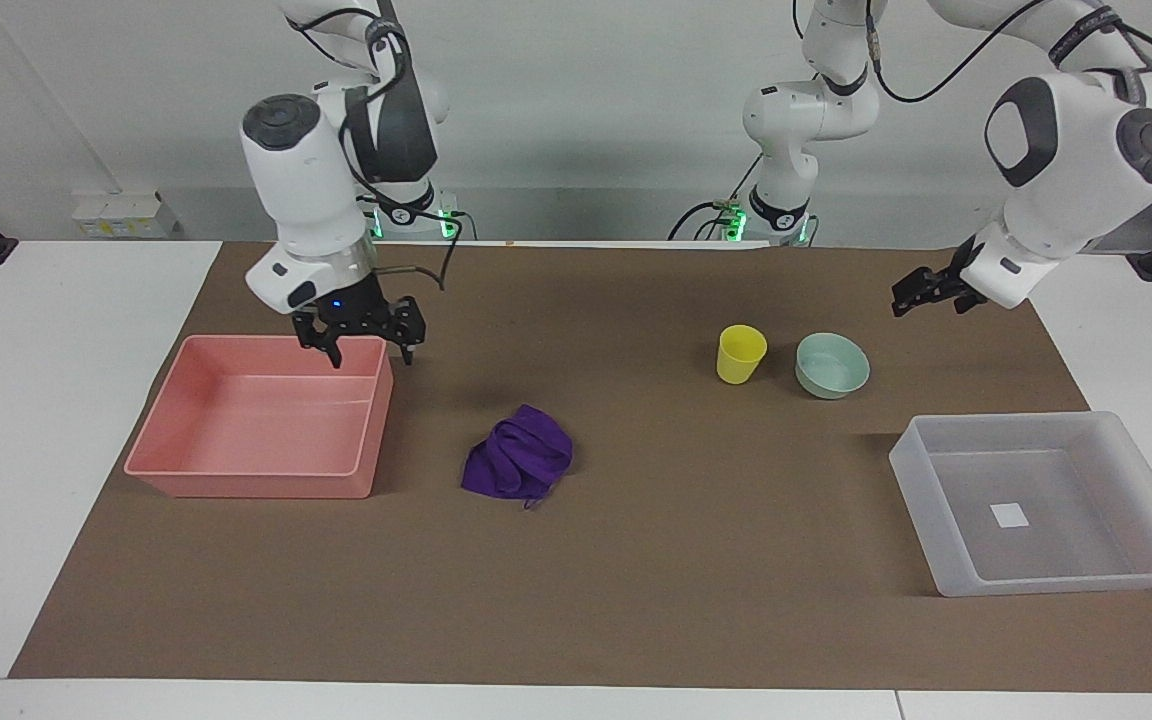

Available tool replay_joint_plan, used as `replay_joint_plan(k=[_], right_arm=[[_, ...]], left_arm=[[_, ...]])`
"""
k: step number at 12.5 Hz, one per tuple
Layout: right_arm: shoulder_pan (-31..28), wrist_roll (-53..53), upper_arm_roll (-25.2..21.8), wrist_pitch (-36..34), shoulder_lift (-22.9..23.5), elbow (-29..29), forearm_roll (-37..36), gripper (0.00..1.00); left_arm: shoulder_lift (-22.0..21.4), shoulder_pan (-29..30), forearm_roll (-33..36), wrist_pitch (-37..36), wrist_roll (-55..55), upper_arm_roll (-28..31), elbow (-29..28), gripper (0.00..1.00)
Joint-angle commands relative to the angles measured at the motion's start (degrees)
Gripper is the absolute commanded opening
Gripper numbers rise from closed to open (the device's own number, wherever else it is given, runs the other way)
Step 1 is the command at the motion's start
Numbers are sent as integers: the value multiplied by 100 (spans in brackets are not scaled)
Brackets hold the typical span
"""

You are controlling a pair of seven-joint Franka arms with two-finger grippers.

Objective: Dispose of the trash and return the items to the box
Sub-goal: 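Grasp the green bowl with the left gripper while the right gripper grasps the cloth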

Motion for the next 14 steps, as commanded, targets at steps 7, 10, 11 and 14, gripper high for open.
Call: replay_joint_plan(k=[7, 10, 11, 14], right_arm=[[1007, 445, 15, 2336, 1556, 14, 381, 100], [1087, 366, 7, 2594, 1812, 5, 372, 100], [1087, 313, 7, 2594, 1830, -30, 303, 100], [991, 14, 7, 2585, 1830, -101, 328, 29]], left_arm=[[-166, -107, -15, 2533, 16, -25, -2411, 100], [10, -186, -50, 2550, 15, -25, -2411, 100], [97, -186, -120, 2594, 15, -25, -2402, 97], [221, -151, -358, 2568, 33, -16, -2350, 17]])
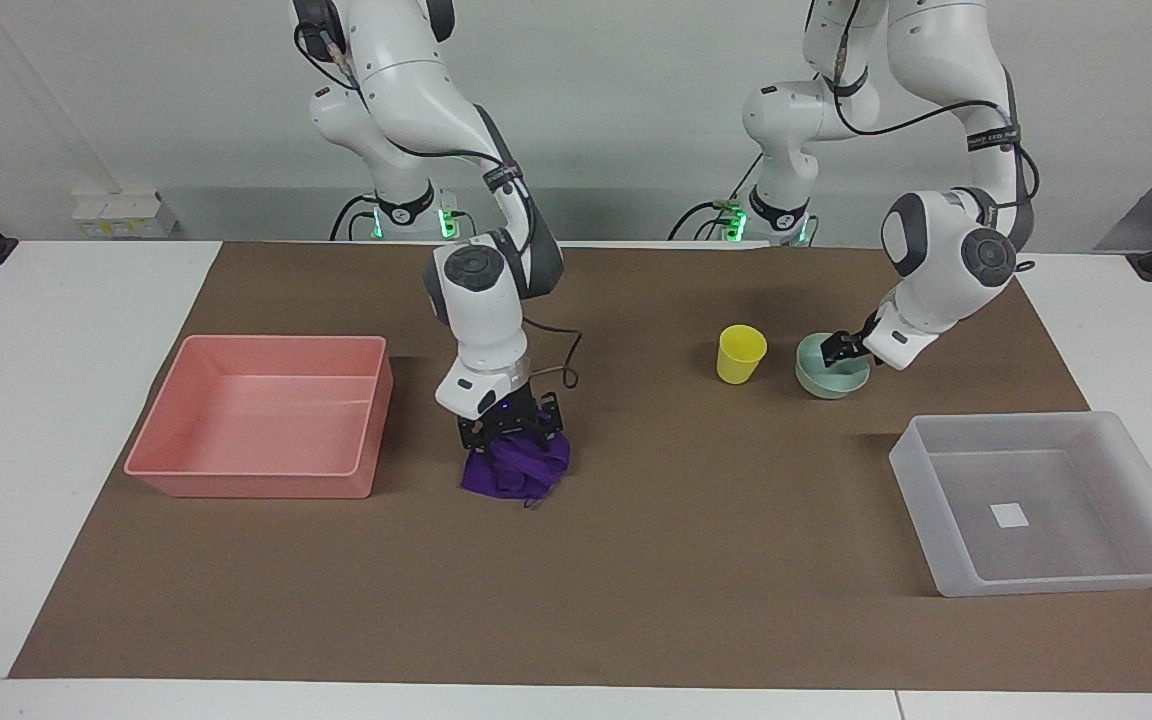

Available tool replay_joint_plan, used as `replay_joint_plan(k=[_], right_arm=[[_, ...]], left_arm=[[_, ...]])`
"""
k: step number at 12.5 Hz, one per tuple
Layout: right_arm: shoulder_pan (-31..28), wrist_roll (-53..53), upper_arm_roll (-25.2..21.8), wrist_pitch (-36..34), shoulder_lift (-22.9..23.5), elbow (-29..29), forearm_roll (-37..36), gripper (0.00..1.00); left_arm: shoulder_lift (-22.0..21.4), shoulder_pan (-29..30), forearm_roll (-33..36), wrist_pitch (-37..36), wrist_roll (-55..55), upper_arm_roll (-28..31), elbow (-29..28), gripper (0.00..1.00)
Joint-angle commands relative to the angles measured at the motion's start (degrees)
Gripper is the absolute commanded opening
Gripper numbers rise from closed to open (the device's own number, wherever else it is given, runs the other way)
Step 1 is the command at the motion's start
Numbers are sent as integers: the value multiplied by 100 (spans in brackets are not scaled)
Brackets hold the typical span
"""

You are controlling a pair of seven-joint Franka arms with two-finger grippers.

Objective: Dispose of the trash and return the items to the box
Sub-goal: 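Grasp the green bowl with the left gripper while the right gripper grasps the cloth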

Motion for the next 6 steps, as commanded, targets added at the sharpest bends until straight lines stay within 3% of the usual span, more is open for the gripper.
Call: replay_joint_plan(k=[1, 2, 6], right_arm=[[-79, -230, 9, 18, -36, -73, 95, 3], [-71, -170, 9, -17, -45, -65, 95, 0], [0, 304, 0, -437, -132, 119, 104, 0]], left_arm=[[85, -34, -106, 76, 35, 58, -16, 5], [103, -25, -106, 50, 43, 58, 11, 0], [86, 28, -115, -923, 52, 67, 765, 0]])
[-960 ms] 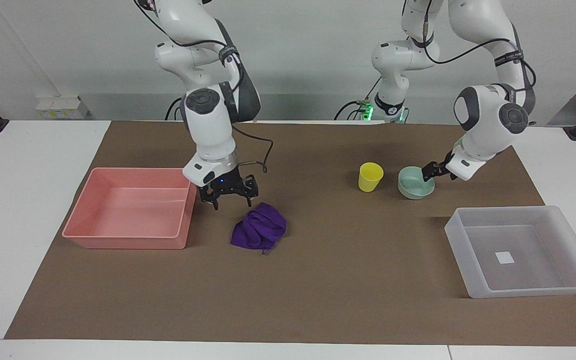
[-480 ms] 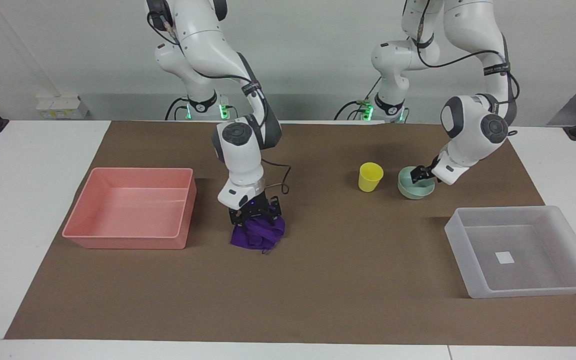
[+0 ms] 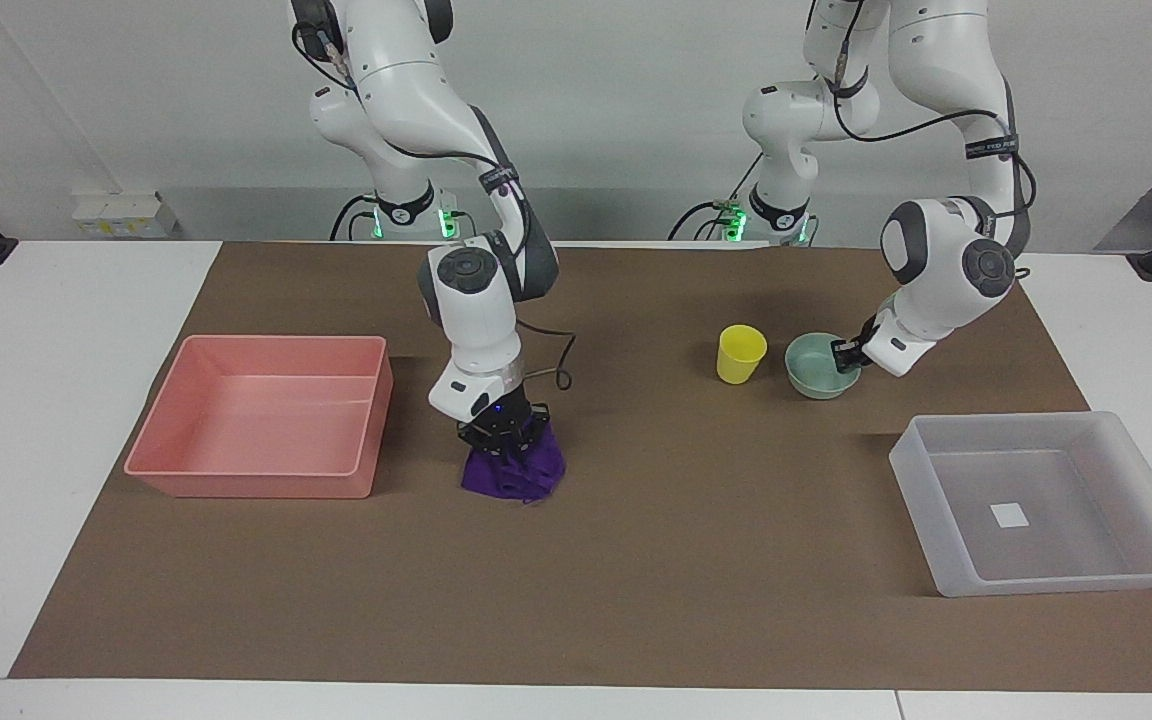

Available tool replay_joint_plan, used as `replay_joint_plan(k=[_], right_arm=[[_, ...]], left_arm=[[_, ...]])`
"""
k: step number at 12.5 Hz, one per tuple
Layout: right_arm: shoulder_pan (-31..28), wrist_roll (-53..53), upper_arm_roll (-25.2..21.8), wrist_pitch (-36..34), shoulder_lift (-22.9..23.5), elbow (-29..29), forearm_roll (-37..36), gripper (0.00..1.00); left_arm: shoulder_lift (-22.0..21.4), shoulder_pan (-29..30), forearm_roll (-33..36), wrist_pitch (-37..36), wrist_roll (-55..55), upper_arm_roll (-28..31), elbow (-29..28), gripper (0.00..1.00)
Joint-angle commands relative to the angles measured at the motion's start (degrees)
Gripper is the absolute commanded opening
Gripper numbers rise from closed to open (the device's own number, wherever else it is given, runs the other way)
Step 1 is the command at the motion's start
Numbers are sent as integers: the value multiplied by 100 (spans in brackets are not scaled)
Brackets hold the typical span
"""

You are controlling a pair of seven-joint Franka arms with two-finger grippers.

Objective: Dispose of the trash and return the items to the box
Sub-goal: 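Grasp the green bowl with the left gripper while the right gripper grasps the cloth, then lift the bowl into the clear box while the right gripper carries the cloth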

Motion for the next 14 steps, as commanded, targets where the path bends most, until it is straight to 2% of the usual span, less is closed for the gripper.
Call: replay_joint_plan(k=[1, 4, 5, 7, 8, 11, 14], right_arm=[[-12, 262, 4, -618, -198, 244, 104, 0], [-55, 788, -5, -1147, -453, 588, 121, 0], [-64, 920, -23, -1261, -558, 667, 121, 0], [-82, 1175, -67, -1629, -804, 773, 121, 0], [-178, 1255, -67, -1919, -979, 869, 95, 0], [-573, 1203, -58, -2614, -1515, 1081, 51, 0], [-977, 1028, -58, -3115, -2113, 1081, -1, 0]], left_arm=[[22, 109, -90, -797, 52, 36, 681, 0], [56, 399, -90, -1817, 87, 36, 1875, 0], [187, 461, -99, -1933, 69, 36, 2349, 0], [757, 688, -73, -2223, 87, 36, 3552, 0], [1012, 864, -55, -2355, 95, 36, 3958, 0], [1707, 1243, -55, -2085, 104, 36, 4874, 0], [2357, 1446, -55, -1023, 122, 36, 4947, 0]])
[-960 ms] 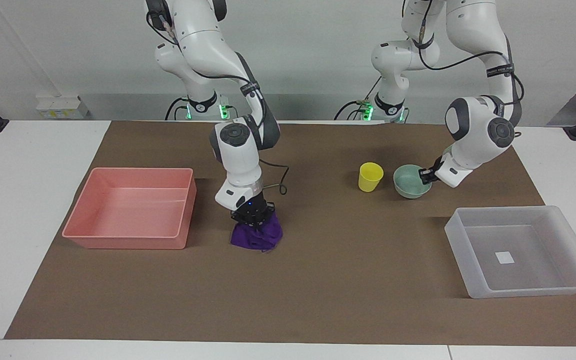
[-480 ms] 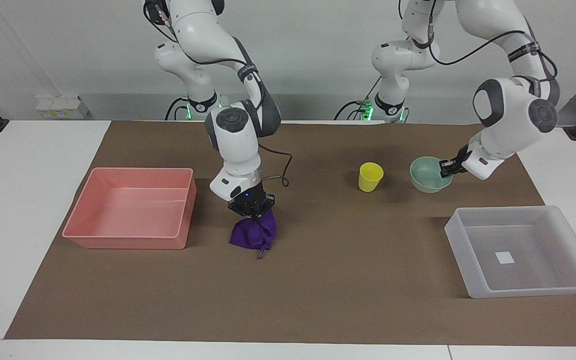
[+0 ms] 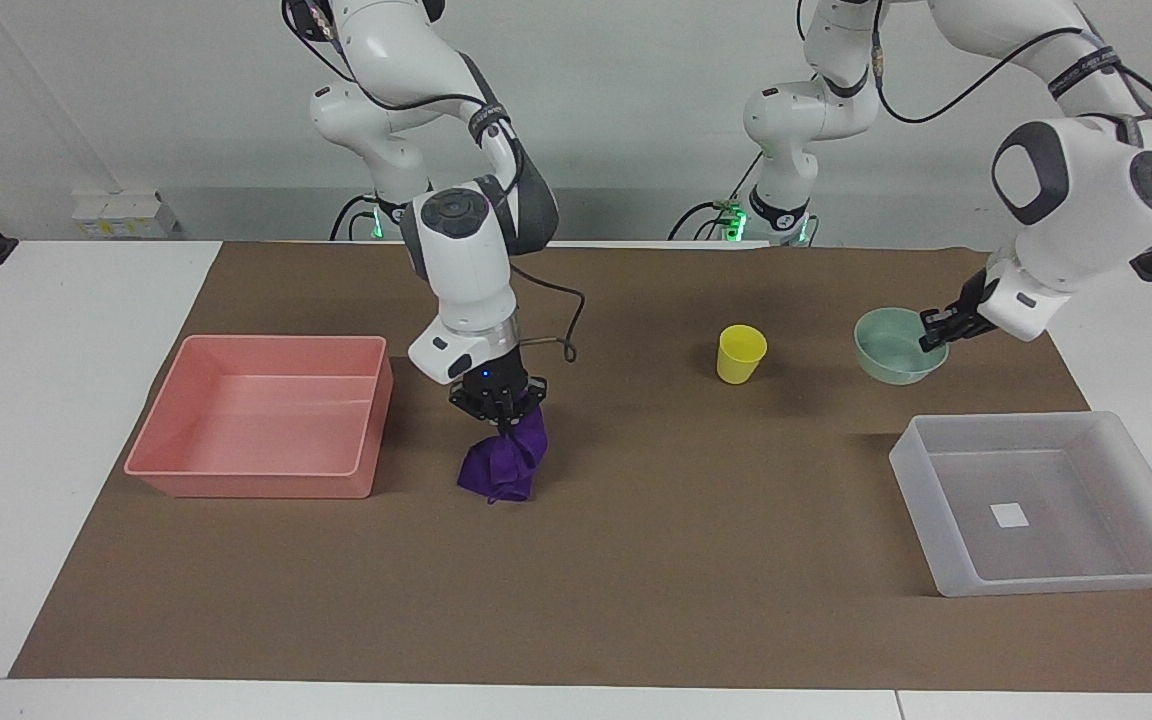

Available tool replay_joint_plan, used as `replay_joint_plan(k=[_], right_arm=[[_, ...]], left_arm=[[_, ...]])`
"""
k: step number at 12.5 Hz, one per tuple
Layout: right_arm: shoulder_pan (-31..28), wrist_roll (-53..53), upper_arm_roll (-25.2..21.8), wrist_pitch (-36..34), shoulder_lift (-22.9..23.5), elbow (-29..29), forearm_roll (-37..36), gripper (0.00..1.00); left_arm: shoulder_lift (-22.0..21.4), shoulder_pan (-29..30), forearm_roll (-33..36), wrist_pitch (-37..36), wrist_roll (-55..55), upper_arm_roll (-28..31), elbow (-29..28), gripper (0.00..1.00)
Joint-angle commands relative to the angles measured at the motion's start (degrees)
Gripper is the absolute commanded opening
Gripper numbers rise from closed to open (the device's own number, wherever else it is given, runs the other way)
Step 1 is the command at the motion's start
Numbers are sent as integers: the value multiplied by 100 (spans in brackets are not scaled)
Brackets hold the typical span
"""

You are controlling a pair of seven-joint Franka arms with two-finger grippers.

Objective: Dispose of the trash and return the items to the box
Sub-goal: 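Lift the bowl into the clear box while the right gripper carries the cloth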

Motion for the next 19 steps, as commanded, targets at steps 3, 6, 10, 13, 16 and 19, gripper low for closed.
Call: replay_joint_plan(k=[3, 6, 10, 13, 16, 19], right_arm=[[-790, -772, 41, -607, -858, -46, -85, 0], [-1414, -1686, 49, -906, -1122, -29, -85, 0], [-2311, -3092, 41, -532, -1412, -939, -102, 0], [-2567, -3209, 41, -3, -1405, -1662, -103, 0], [-2585, -3183, 49, 962, -1080, -2251, -103, 0], [-2585, -3210, 49, 1684, -571, -2638, -103, 0]], left_arm=[[1087, 148, -26, 1077, 35, -41, 321, 0], [1378, 157, 35, 1202, 44, -41, 260, 0], [1685, 166, 343, 1281, 53, -41, 260, 26], [1660, 105, 596, 1545, 70, -41, 295, 100], [1283, 157, 677, 1231, 44, -41, 321, 100], [783, 87, 659, 528, 18, -41, 330, 100]])
